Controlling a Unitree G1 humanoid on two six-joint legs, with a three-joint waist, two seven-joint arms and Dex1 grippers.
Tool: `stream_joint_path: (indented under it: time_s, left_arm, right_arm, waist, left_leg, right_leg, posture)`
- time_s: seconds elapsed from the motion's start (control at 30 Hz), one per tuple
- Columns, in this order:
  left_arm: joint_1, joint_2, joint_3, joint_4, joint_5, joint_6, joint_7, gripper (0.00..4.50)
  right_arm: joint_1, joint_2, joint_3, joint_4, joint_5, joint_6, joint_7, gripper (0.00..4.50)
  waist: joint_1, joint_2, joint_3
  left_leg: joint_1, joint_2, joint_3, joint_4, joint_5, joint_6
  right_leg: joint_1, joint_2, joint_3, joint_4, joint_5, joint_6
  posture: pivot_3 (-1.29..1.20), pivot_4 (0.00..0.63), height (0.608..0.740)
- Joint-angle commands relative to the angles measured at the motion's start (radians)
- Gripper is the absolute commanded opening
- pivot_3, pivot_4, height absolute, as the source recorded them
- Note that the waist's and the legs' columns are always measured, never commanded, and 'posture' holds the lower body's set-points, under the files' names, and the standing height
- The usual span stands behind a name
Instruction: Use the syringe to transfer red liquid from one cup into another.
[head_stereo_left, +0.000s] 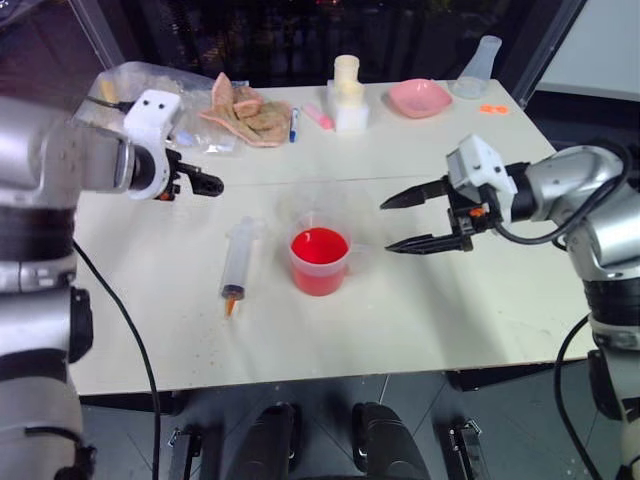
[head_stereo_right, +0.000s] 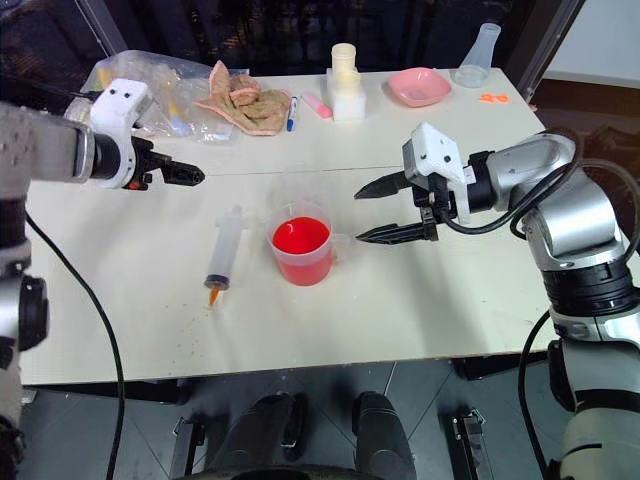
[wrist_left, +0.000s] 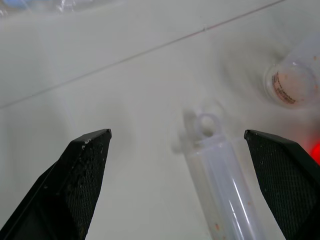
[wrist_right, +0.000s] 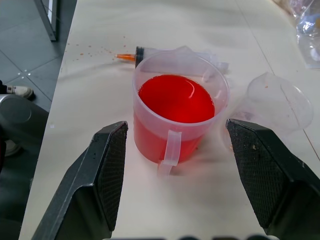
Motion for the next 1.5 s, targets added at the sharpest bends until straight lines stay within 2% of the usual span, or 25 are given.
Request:
stream_joint_path:
  time_s: [0.03,0.13,0.33,0.43,0.87,1.03,1.27,1.5]
  left_arm:
    - [-0.14,-0.011,-0.225,0.157,-0.069,0.008,0.004,4.45]
    - [-0.198,-0.077,-0.295,0.319,-0.113,0.008,0.052,4.45]
    - [-0.229,-0.183,-0.318,0.509,-0.195,0.008,0.189,4.45]
    - [-0.233,-0.241,-0.268,0.592,-0.213,0.008,0.265,4.45]
    - [-0.188,-0.363,-0.067,0.77,-0.183,0.008,0.517,4.45]
    - [-0.163,-0.391,-0.016,0.818,-0.175,0.008,0.573,4.45]
    - [-0.08,-0.403,0.064,0.79,-0.152,0.008,0.637,4.45]
    - [0.002,-0.405,0.146,0.7,-0.169,0.008,0.721,2.47]
  right_arm:
    - [-0.007,-0.003,-0.031,-0.009,0.002,-0.029,-0.012,3.27]
    - [0.006,-0.008,-0.035,-0.017,0.005,-0.034,-0.016,3.27]
    - [0.017,-0.016,-0.041,-0.027,0.009,-0.034,-0.021,3.27]
    - [0.014,-0.015,-0.037,-0.03,0.009,-0.032,-0.023,3.27]
    - [0.002,-0.012,-0.033,-0.039,0.018,-0.014,-0.024,3.27]
    - [0.008,-0.015,-0.035,-0.049,0.02,-0.011,-0.026,3.27]
    - [0.012,-0.018,-0.037,-0.056,0.024,-0.005,-0.029,3.27]
    - [0.006,-0.026,-0.038,-0.057,0.026,0.005,-0.025,3.27]
  waist:
    - [0.001,0.0,0.0]
    - [0.001,0.0,0.0]
    - [-0.011,-0.001,0.0]
    - [-0.014,-0.001,0.0]
    - [-0.013,-0.001,0.001]
    - [-0.014,-0.001,0.001]
    - [-0.014,-0.001,0.0]
    - [-0.014,0.0,-0.001]
  left_leg:
    - [0.0,0.0,0.0,0.0,0.0,0.0]
    - [0.0,0.0,0.0,0.001,-0.001,0.002]
    - [-0.001,0.0,0.001,0.001,-0.001,0.002]
    - [-0.001,0.0,0.001,0.001,0.0,0.0]
    - [-0.002,-0.001,0.001,0.002,0.003,-0.005]
    - [-0.002,-0.001,0.001,0.002,0.003,-0.005]
    - [-0.002,-0.001,0.001,0.002,0.003,-0.005]
    - [0.003,0.0,0.001,0.002,0.003,-0.005]
  right_leg:
    - [0.0,0.0,0.0,0.001,0.0,0.0]
    - [-0.001,0.0,0.001,0.002,0.0,0.0]
    - [-0.003,0.0,0.002,0.005,0.0,0.0]
    - [-0.004,0.0,0.002,0.005,0.0,0.0]
    - [-0.003,0.0,0.002,0.005,0.0,0.0]
    - [-0.004,0.0,0.002,0.005,0.0,0.0]
    - [-0.004,-0.001,0.002,0.006,0.0,0.0]
    - [0.001,-0.001,0.002,0.006,0.0,0.0]
  posture:
    - [0.0,0.15,0.74]
    - [0.0,0.15,0.74]
    - [0.0,0.15,0.74]
    - [0.0,0.15,0.74]
    - [0.0,0.15,0.74]
    - [0.0,0.15,0.74]
    - [0.0,0.15,0.74]
    - [0.0,0.15,0.74]
